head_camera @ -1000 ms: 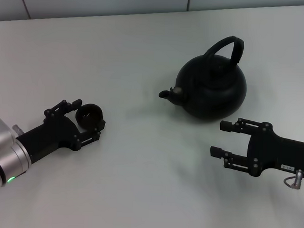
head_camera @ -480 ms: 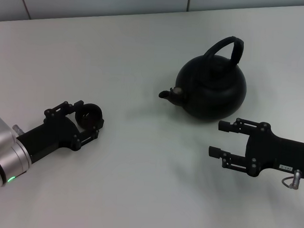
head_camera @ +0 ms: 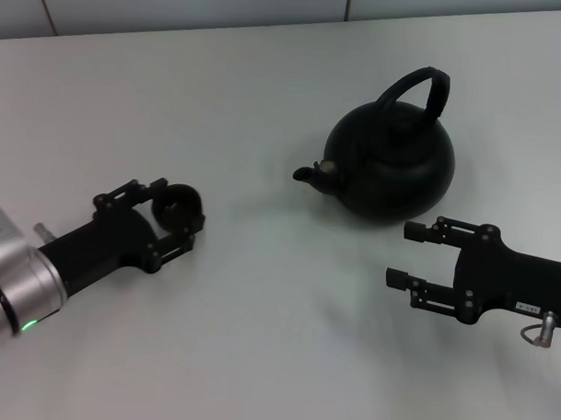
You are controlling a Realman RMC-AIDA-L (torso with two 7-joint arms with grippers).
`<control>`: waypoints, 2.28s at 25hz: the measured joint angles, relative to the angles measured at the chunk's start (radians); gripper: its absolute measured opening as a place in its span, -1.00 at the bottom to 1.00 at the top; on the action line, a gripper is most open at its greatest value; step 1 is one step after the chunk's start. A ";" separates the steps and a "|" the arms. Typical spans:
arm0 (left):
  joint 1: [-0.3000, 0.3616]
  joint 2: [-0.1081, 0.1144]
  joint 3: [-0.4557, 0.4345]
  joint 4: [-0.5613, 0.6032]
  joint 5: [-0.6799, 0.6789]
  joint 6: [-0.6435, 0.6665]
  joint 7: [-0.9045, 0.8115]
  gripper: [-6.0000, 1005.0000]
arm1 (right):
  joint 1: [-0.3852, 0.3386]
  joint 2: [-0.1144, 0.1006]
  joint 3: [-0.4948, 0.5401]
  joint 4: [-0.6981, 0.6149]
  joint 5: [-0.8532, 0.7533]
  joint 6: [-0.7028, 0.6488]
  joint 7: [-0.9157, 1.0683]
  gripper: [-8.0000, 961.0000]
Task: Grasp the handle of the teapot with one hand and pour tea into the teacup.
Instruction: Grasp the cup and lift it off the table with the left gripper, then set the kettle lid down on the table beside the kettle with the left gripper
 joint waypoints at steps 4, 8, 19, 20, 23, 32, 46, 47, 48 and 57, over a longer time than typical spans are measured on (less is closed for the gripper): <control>-0.068 -0.001 -0.001 -0.069 0.002 -0.005 0.019 0.41 | 0.001 -0.001 0.002 -0.003 0.002 -0.003 0.001 0.40; -0.116 -0.001 -0.004 -0.122 0.003 -0.023 0.037 0.42 | 0.004 -0.001 0.002 -0.004 0.002 -0.004 0.003 0.40; -0.149 -0.001 -0.018 -0.168 0.003 -0.070 0.076 0.46 | 0.008 -0.001 0.002 -0.001 0.004 -0.006 0.003 0.40; -0.149 -0.001 -0.018 -0.168 0.003 -0.070 0.076 0.47 | 0.008 -0.001 0.002 -0.001 0.004 -0.006 0.003 0.40; -0.153 -0.001 -0.034 -0.189 0.003 -0.107 0.101 0.48 | 0.009 -0.001 0.002 0.000 0.004 -0.006 0.003 0.40; -0.160 -0.001 -0.071 -0.233 0.003 -0.151 0.170 0.51 | 0.010 -0.002 0.002 -0.002 0.004 -0.006 0.003 0.40; -0.156 -0.001 -0.095 -0.245 0.003 -0.161 0.167 0.56 | 0.008 -0.003 -0.001 -0.002 0.004 -0.006 0.003 0.40; -0.155 -0.001 -0.095 -0.245 0.003 -0.159 0.167 0.56 | 0.007 -0.003 -0.001 -0.002 0.004 -0.006 0.003 0.40; -0.155 -0.001 -0.095 -0.245 0.003 -0.159 0.167 0.57 | 0.007 -0.003 -0.001 -0.002 0.004 -0.006 0.003 0.40; -0.045 0.009 -0.095 -0.153 0.003 0.077 0.147 0.61 | 0.007 -0.003 0.000 -0.003 0.004 0.000 0.004 0.40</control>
